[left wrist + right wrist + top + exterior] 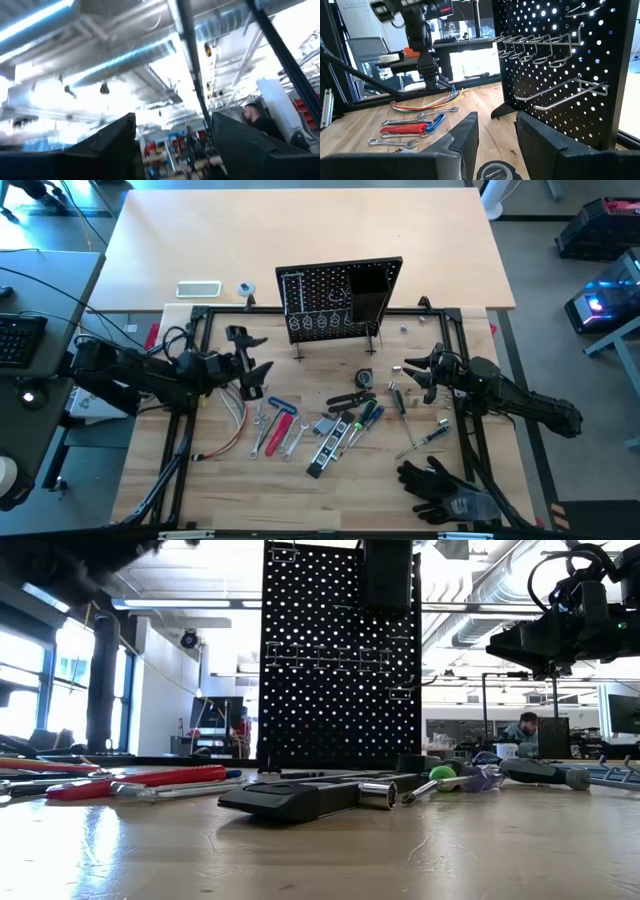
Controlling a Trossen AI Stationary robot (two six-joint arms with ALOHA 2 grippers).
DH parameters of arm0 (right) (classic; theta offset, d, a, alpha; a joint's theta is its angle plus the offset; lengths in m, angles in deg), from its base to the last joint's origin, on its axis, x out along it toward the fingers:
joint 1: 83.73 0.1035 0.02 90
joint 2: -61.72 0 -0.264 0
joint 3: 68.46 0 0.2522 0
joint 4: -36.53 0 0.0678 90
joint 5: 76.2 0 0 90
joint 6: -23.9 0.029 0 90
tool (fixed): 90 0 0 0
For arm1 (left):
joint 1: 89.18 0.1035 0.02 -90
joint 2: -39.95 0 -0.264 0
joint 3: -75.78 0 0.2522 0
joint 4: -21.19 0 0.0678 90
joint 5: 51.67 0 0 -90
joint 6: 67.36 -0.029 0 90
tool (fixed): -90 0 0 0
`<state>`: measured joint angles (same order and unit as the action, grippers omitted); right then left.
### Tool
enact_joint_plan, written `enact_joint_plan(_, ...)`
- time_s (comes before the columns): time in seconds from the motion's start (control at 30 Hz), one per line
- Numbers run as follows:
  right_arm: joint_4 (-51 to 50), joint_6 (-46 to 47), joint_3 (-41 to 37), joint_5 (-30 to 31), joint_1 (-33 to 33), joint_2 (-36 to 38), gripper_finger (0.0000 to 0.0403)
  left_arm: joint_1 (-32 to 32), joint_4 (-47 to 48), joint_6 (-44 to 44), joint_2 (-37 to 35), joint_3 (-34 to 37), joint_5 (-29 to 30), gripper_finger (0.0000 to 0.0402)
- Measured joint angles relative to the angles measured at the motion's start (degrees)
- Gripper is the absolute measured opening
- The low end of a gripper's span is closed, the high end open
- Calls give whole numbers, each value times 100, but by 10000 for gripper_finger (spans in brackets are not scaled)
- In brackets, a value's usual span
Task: Hang tools onto peg board
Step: Put the red cutter blade into the black bin on the peg board
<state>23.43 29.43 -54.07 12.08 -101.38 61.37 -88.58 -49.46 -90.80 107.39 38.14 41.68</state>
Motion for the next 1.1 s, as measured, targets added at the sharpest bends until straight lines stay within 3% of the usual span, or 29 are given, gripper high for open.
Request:
enact_joint_plan(0.37,-2,-1,1,0,2,-2,128,-22,359,-1290,2,-1542,-82,250)
enact_joint_plan(0.5,-2,0,0,0,2,-2,128,-23,729,-1441,-78,-1933,163,250)
enact_joint_plan(0.63,-2,-1,-1,0,0,-2,128,17,2458,-1814,-295,-2545,658,250)
enact_joint_plan(0.87,-2,1,-1,0,2,-2,128,26,6649,-1737,-375,-3963,1774,250)
enact_joint_plan(1.0,-2,0,-1,0,1,-2,128,39,8766,-1112,-296,-4614,2443,250)
enact_joint_plan(1.1,-2,0,-1,0,1,-2,128,144,10150,-366,-298,-4810,2534,250)
